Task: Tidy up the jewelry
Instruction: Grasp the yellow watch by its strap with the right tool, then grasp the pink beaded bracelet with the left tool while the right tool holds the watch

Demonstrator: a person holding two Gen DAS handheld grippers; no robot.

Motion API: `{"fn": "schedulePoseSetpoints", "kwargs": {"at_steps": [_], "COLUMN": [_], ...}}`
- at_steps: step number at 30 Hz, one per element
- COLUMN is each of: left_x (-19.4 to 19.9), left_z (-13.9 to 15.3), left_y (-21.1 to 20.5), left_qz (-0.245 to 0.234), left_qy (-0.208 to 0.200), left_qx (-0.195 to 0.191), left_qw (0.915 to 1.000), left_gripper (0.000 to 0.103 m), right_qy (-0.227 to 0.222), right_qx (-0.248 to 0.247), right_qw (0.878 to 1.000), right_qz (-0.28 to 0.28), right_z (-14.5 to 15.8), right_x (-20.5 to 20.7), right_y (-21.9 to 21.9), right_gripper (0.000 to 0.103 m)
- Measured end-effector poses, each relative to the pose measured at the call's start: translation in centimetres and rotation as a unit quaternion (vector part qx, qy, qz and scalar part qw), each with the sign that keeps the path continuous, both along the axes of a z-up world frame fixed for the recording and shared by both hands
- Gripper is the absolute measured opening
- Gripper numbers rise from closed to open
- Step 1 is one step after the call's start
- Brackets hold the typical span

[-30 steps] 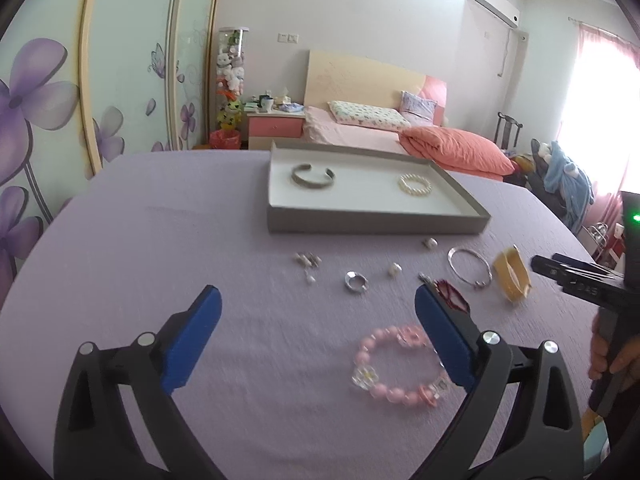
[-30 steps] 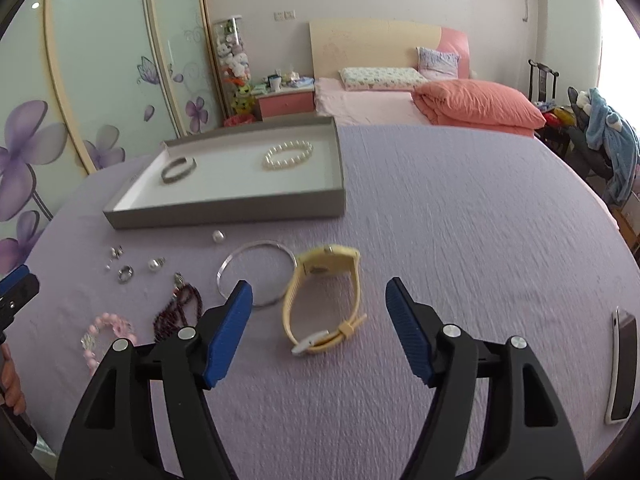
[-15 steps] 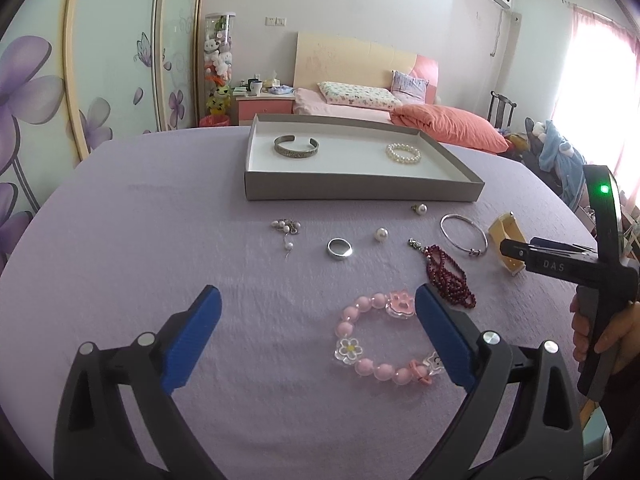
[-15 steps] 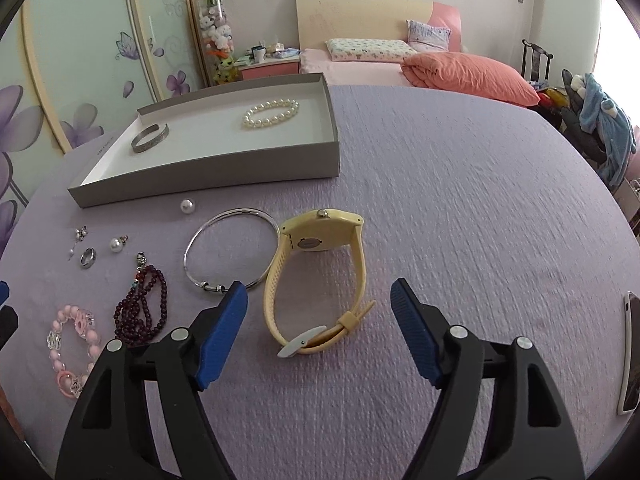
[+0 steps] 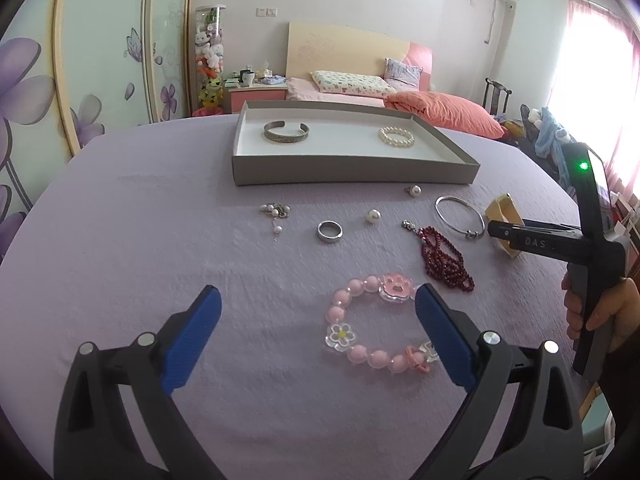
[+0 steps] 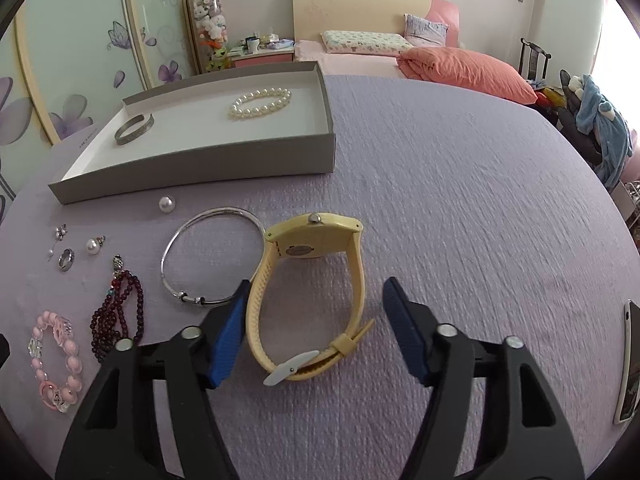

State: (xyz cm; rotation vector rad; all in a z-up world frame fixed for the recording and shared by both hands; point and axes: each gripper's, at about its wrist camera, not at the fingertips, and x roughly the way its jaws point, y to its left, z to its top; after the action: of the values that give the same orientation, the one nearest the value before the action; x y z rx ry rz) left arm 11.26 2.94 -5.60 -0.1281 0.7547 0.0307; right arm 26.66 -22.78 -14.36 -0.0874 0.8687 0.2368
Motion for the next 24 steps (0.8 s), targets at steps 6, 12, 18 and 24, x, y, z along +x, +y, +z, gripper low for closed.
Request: {"fn": "schedulePoseSetpoints", "kwargs": {"at_steps": [6,12,18,24], "left_x": [0.4,0.7,1.2,2.0], "left_z": [-0.4,-0.8,-1.4,-2.2], "left_y": [-0.4,-0.5,-0.8,-1.1], "left_qz": [-0.008,-0.009,-0.019,-0.036], "left_qy": [0.007,0.015,0.031,0.057], "left_qx": [0.003,0.012,0.016,0.017], "left_qw": [0.9999,0.9998,0.9992,0.9976], "left_gripper": [0.098,0.097,0.076,0.054], "right_qy": [0.001,-0.006,-0.011,-0.009], "right_qx": [0.018,0.037,0.046,0.051], "right_qw": [1.000,0.999,0.999,0.998], "right_qz": [0.000,0.004,0.013,0.019], "right_z": [0.5,1.5,2.2,2.4], "right_x": [-0.4,-1.1,-1.5,-1.5], "right_y": [-0.6,-1.0,-0.6,-0.6], "right_gripper": [0.032,0.032,0.032,0.032]}}
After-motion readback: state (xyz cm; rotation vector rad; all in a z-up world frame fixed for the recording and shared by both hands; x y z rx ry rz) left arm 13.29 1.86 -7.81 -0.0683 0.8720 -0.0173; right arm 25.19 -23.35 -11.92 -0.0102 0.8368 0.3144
